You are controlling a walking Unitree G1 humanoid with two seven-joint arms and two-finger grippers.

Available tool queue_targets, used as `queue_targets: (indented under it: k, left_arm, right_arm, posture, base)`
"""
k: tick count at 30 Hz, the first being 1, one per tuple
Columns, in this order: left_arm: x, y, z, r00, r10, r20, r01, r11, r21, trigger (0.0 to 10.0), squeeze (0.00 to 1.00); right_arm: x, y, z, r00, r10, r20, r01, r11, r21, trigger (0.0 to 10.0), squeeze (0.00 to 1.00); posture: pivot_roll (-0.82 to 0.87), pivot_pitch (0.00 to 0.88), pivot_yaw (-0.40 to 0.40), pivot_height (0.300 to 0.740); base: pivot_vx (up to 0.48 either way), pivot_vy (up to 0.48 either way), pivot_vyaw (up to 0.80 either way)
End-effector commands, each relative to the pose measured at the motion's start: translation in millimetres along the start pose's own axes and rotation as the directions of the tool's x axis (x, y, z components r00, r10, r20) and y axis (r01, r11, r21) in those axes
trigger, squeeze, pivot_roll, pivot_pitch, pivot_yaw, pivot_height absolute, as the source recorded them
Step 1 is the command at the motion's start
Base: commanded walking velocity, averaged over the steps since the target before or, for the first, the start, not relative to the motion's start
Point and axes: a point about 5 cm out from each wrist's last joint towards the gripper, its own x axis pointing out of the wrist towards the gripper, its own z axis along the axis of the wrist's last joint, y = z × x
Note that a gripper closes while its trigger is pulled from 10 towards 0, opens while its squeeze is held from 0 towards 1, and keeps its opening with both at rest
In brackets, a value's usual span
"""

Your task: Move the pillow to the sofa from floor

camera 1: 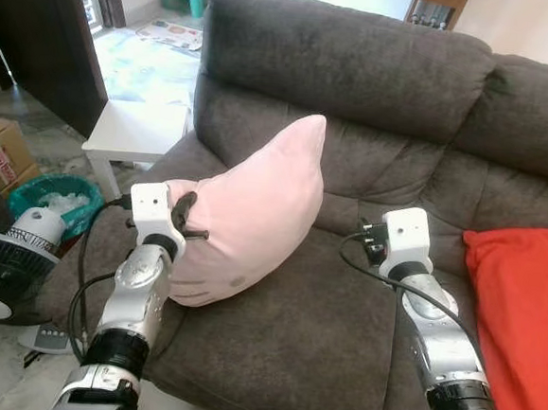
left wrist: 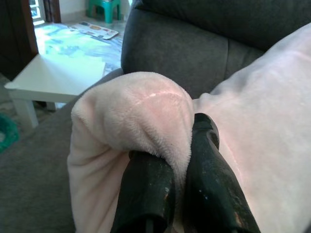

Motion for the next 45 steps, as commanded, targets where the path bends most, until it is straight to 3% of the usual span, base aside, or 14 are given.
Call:
queue_targets:
  k: [1,5,7,14,21,26,31,34,45]
  left_arm:
    - [0.7,5.5,23,0.993,0.012,0.120,-0.015,1.000,0.025,10.0,0.00]
    - [-1.2,9.9,22,0.992,0.037,0.122,-0.041,0.999,0.028,10.0,0.00]
    - [-1.8,20.5,27,0.981,0.124,0.147,-0.127,0.992,0.007,10.0,0.00]
    - [-0.7,37.4,38,0.943,0.268,0.195,-0.261,0.963,-0.064,10.0,0.00]
    - [-0.5,45.4,40,0.923,0.332,0.195,-0.319,0.943,-0.096,10.0,0.00]
    - [4.7,36.4,41,0.940,0.286,0.187,-0.274,0.958,-0.087,10.0,0.00]
    - [11.9,13.4,37,0.980,0.131,0.149,-0.125,0.991,-0.045,10.0,0.00]
    - [14.2,1.7,35,0.992,0.018,0.126,-0.022,0.999,0.027,10.0,0.00]
    - [12.1,13.0,37,0.990,0.044,0.137,-0.048,0.998,0.027,10.0,0.00]
  right_arm:
    - [-1.3,-2.5,-3,1.000,-0.015,-0.006,0.015,1.000,0.014,10.0,0.00]
    - [-0.9,-2.0,-3,1.000,-0.012,-0.002,0.012,1.000,0.016,10.0,0.00]
    - [-0.4,-1.6,-2,1.000,-0.009,0.002,0.009,1.000,0.015,10.0,0.00]
    - [0.3,-1.8,-1,1.000,-0.007,0.005,0.007,1.000,0.012,10.0,0.00]
    - [0.3,-2.3,0,1.000,-0.004,0.007,0.004,1.000,0.009,10.0,0.00]
    - [0.4,-2.5,0,1.000,-0.008,0.012,0.007,1.000,0.005,10.0,0.00]
    - [0.7,-3.4,4,0.999,-0.021,0.026,0.021,1.000,0.010,10.0,0.00]
    - [0.2,-3.4,4,0.999,-0.022,0.026,0.022,1.000,0.009,10.0,0.00]
    - [-0.7,-0.1,3,1.000,-0.016,0.022,0.015,1.000,0.013,10.0,0.00]
  posture:
    - [0.13,0.036,-0.082,0.740]
    - [0.13,0.033,-0.083,0.740]
    - [0.13,0.032,-0.086,0.740]
    - [0.13,0.030,-0.091,0.740]
    - [0.13,0.034,-0.097,0.740]
    - [0.13,0.035,-0.099,0.740]
    - [0.13,0.037,-0.098,0.740]
    - [0.13,0.042,-0.099,0.740]
    - [0.13,0.046,-0.098,0.740]
  base:
    - [0.000,0.000,0.00]
    - [0.000,0.000,0.00]
    - [0.000,0.000,0.00]
    - [0.000,0.000,0.00]
    - [0.000,0.000,0.00]
    - [0.000,0.000,0.00]
    - [0.000,0.000,0.00]
    - [0.000,0.000,0.00]
    - [0.000,0.000,0.00]
